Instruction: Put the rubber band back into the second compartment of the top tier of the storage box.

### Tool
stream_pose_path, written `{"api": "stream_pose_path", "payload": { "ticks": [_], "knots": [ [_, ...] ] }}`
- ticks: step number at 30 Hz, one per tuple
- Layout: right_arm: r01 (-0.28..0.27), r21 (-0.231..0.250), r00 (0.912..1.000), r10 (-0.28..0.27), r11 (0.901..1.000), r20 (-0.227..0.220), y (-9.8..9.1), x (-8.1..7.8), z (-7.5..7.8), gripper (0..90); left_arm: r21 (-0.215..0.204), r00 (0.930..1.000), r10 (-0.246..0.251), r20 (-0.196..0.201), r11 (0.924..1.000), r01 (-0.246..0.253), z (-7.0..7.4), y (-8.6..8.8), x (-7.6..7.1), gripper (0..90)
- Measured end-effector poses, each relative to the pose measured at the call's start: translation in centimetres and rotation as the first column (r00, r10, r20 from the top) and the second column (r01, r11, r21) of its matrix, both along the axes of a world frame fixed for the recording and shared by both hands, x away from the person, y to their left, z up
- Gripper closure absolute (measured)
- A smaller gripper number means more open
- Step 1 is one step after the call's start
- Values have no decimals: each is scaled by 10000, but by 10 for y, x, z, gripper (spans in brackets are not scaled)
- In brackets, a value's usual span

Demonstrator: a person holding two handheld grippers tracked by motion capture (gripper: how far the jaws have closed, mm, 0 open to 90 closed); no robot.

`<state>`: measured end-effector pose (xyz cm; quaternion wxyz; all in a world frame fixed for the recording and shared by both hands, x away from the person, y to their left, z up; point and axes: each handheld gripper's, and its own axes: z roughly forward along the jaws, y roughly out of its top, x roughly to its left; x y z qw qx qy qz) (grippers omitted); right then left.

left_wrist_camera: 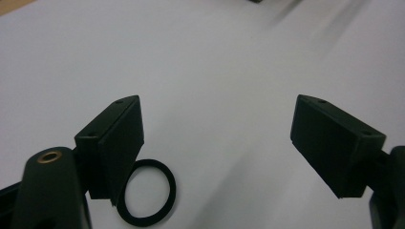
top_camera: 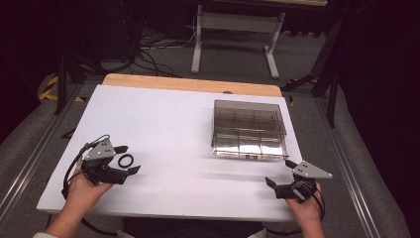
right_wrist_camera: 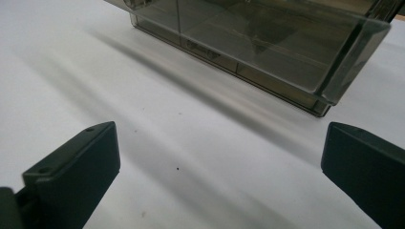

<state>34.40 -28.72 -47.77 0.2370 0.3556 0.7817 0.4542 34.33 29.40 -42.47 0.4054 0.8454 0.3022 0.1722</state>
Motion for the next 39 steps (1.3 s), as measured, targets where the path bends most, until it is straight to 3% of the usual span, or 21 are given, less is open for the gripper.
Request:
{"api": "stream_pose_path", "payload": {
  "ticks": [16, 21, 25, 28, 35, 37, 39],
  "knots": [
    [-28, -48, 10000, 28, 10000, -79, 0, 1, 0, 3, 928, 9981, 145, -605, 9956, -89, 5, -1, 12, 228],
    [-46, -40, 9999, 46, 10000, -109, 0, 1, -1, 4, 1556, 9952, 236, -945, 9878, -87, 7, -3, 17, 250],
    [-58, -42, 9999, 58, 10000, -131, 0, 1, -1, 4, 2146, 9896, 410, -1377, 9766, -106, 8, -3, 22, 261],
    [-62, -45, 9999, 61, 10000, -136, 0, 1, -1, 4, 2213, 9859, 415, -1622, 9752, -47, 7, -3, 25, 269],
    [-77, -73, 9999, 76, 9999, -155, 1, 1, -1, 4, 2873, 9780, 468, -2035, 9577, 139, 8, -3, 31, 302],
    [-75, -84, 9998, 73, 9999, -159, 1, 1, -1, 4, 3028, 9715, 495, -2316, 9528, 237, 8, -3, 32, 309],
    [-74, -80, 9998, 73, 9999, -164, 1, 1, -1, 4, 3147, 9714, 584, -2302, 9490, 175, 8, -3, 33, 312]
  ]
}}
